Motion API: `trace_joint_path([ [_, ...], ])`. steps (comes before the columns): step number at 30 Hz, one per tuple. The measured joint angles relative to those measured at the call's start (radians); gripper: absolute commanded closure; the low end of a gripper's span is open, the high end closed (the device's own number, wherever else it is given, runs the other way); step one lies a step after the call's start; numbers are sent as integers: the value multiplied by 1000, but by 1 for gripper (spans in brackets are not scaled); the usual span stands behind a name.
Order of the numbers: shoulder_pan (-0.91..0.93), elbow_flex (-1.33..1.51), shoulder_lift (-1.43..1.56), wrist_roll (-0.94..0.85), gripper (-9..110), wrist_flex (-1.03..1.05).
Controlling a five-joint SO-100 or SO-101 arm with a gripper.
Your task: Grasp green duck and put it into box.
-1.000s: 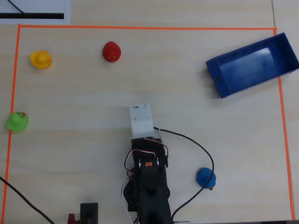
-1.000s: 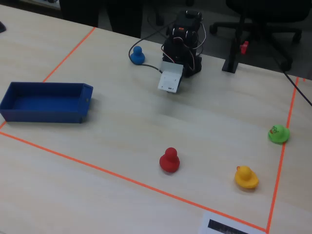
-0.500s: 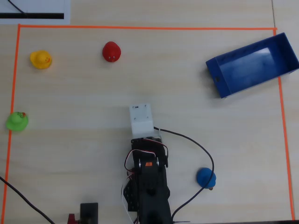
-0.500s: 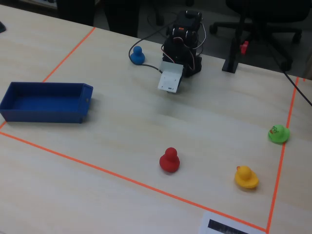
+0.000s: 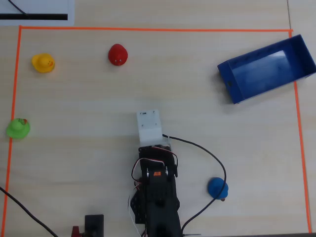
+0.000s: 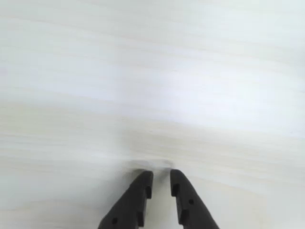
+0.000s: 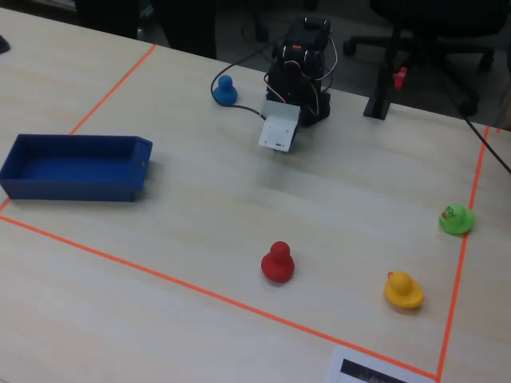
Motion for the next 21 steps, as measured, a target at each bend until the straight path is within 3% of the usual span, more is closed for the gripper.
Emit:
trace_joint_path([
  [21,-5,0,0,0,101,0],
])
